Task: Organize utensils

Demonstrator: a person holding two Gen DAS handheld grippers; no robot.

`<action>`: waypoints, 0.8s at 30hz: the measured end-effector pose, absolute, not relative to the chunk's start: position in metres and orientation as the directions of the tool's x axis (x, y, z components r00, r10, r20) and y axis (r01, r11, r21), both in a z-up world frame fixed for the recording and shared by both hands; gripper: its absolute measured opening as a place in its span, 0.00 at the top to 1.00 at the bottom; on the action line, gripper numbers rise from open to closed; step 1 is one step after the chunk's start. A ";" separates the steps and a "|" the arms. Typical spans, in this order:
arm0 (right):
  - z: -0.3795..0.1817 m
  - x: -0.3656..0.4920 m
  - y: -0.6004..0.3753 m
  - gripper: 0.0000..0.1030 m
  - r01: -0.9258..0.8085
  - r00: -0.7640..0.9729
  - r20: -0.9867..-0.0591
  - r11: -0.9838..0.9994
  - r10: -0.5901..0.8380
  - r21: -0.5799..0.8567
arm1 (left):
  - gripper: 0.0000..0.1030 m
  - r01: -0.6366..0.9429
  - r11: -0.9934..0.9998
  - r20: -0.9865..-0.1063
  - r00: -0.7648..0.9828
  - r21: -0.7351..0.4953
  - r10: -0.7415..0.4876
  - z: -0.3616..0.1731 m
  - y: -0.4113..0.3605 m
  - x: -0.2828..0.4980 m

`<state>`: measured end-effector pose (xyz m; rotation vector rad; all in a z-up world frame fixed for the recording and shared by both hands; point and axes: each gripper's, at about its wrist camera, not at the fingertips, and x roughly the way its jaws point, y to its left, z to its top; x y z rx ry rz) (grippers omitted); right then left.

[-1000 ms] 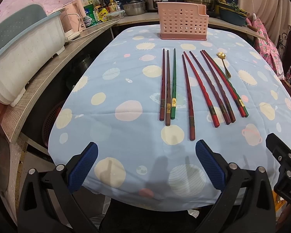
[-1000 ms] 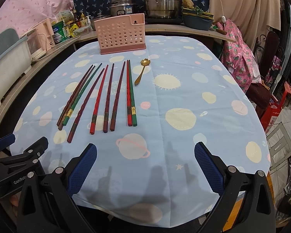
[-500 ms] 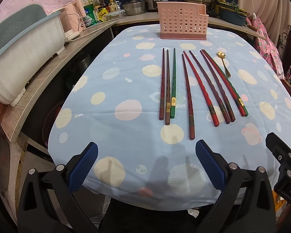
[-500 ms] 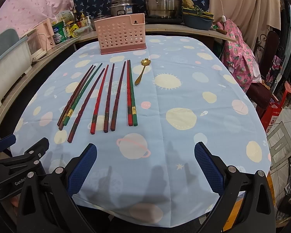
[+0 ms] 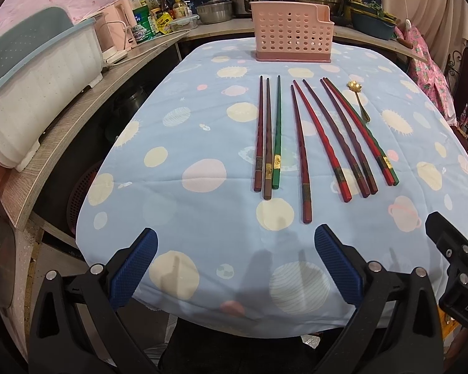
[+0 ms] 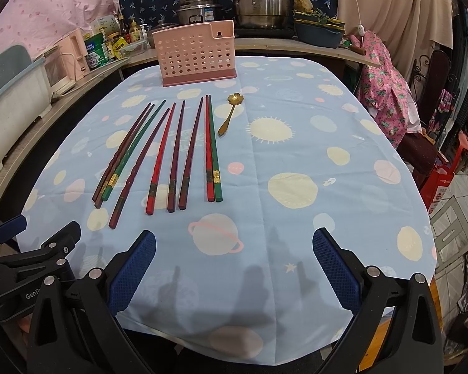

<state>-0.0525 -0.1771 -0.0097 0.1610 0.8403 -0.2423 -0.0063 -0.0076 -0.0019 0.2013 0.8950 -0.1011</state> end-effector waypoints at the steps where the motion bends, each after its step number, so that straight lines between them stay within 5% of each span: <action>1: -0.010 -0.053 -0.178 0.06 0.275 0.642 -0.752 0.960 -0.148 0.045 | 0.07 0.172 0.976 -0.783 0.623 0.132 -0.004 -0.002 -0.008 -0.006; 24: -0.010 -0.054 -0.178 0.06 0.274 0.643 -0.752 0.960 -0.143 0.052 | 0.07 0.173 0.976 -0.784 0.621 0.132 -0.004 -0.002 -0.008 -0.006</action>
